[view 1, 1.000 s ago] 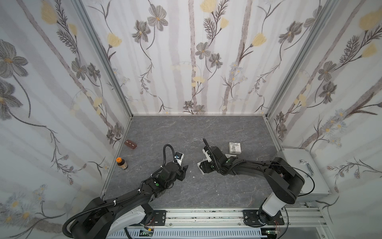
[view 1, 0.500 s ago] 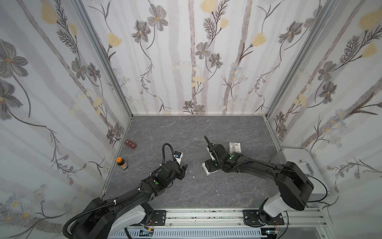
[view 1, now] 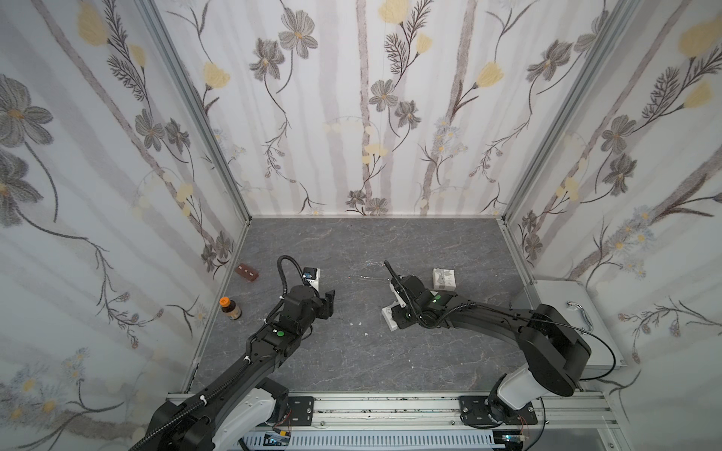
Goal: Take the necklace out of the lift-off lid jewelry box
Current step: Reset both arms
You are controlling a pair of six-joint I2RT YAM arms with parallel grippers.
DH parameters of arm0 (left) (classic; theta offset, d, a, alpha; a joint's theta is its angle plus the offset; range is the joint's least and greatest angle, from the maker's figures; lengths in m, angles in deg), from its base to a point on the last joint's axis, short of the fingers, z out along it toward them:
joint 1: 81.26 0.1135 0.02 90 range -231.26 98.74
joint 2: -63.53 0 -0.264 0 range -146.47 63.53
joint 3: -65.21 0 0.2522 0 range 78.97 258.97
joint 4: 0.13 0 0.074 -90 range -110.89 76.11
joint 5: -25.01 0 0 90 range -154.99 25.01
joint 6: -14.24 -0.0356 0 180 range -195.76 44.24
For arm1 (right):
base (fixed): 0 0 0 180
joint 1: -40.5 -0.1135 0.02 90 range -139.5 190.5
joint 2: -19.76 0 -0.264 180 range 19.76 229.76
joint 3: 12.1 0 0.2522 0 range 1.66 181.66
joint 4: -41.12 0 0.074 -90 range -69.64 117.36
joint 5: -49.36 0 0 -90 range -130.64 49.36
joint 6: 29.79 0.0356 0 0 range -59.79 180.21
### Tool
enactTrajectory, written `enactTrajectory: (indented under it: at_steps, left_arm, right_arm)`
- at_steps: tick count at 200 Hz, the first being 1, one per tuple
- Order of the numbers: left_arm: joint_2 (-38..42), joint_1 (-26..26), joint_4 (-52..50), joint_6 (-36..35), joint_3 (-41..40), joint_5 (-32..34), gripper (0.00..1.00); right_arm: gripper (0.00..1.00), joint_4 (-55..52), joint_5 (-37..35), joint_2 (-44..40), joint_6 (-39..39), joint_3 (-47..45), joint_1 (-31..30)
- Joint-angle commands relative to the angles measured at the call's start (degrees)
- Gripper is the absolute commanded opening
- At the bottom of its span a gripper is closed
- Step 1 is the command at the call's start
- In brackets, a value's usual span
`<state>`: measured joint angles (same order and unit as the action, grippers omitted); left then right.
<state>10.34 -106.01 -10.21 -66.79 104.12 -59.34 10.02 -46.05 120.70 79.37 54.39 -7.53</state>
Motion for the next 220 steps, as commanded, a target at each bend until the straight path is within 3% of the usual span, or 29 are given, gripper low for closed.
enactTrajectory:
  at_steps: [1,57,80,100,138,167,183,200,220]
  left_arm:
    - [0.99,1.74,-1.64,-0.4,0.65,-1.23,0.7]
    - [2.87,5.48,-1.51,-0.86,0.72,0.0,0.73]
    - [1.84,7.71,1.7,-3.31,-0.45,3.77,0.76]
    - [0.41,10.4,5.62,-5.24,-1.44,5.28,0.79]
    - [-5.23,17.14,18.04,-6.05,-5.67,3.21,0.87]
    - [-14.76,23.27,31.06,-3.92,-8.05,-0.75,0.89]
    - [-18.69,24.99,33.5,-3.42,-6.16,-1.45,0.91]
    - [-22.99,25.7,40.1,-4.82,-6.16,-0.77,0.92]
    - [-27.92,27.03,47.55,-4.34,-7.04,-1.21,0.93]
  right_arm:
    - [0.46,-0.3,-0.45,2.19,0.0,0.36,-0.39]
    - [0.43,-1.42,-1.57,2.12,0.44,-0.17,-0.5]
    - [0.51,0.3,1.1,-2.13,0.01,0.28,0.85]
    - [0.68,3.03,5.38,-7.47,-0.73,0.49,3.12]
    - [0.85,11.92,10.03,-20.0,-4.11,-2.63,15.1]
    - [0.93,22.75,6.4,-28.51,-5.58,-8.89,25.45]
    - [0.99,27.51,2.88,-30.67,-7.09,-12.68,30.55]
    - [1.0,33.05,-2.74,-31.44,-9.12,-16.99,34.63]
    - [1.0,41.6,-4.21,-32.57,-9.63,-23.69,40.3]
